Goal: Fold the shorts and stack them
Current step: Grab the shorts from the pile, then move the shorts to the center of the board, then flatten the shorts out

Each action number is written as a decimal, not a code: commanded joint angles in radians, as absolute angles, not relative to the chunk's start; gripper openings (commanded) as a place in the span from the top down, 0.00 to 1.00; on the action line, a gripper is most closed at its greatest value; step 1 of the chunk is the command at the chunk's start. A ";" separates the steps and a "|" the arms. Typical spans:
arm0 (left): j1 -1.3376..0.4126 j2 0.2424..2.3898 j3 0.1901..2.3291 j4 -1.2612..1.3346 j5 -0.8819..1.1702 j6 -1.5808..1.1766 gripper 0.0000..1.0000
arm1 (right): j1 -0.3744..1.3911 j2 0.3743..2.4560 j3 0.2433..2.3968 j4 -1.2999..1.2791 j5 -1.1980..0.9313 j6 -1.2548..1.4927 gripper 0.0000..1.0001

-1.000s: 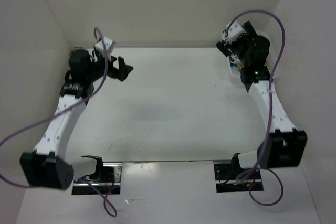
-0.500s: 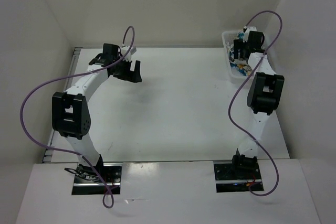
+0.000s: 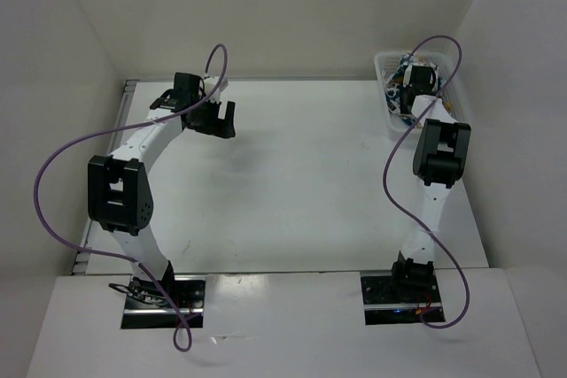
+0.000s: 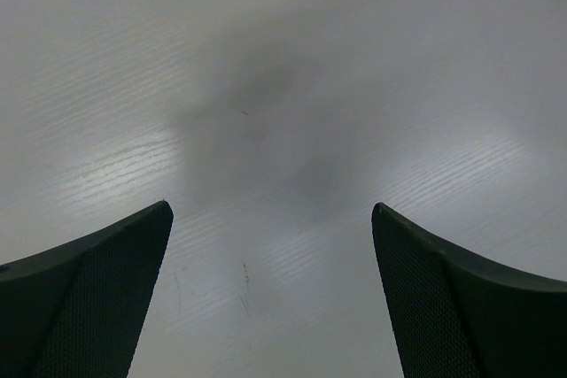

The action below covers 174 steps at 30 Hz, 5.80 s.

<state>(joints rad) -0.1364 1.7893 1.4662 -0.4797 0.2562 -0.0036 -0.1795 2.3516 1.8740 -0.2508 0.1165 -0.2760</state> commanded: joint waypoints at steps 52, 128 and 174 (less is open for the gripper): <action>-0.014 1.266 1.204 -0.390 0.154 0.000 0.00 | 0.400 1.419 1.348 -0.405 -0.216 -0.276 0.11; -0.367 1.302 0.887 -0.705 0.208 0.000 0.00 | 0.381 1.608 1.247 -0.470 0.009 -0.486 0.32; -0.316 1.295 1.282 -0.681 -0.130 0.000 1.00 | 0.331 1.860 1.140 -0.049 -0.216 -0.281 0.23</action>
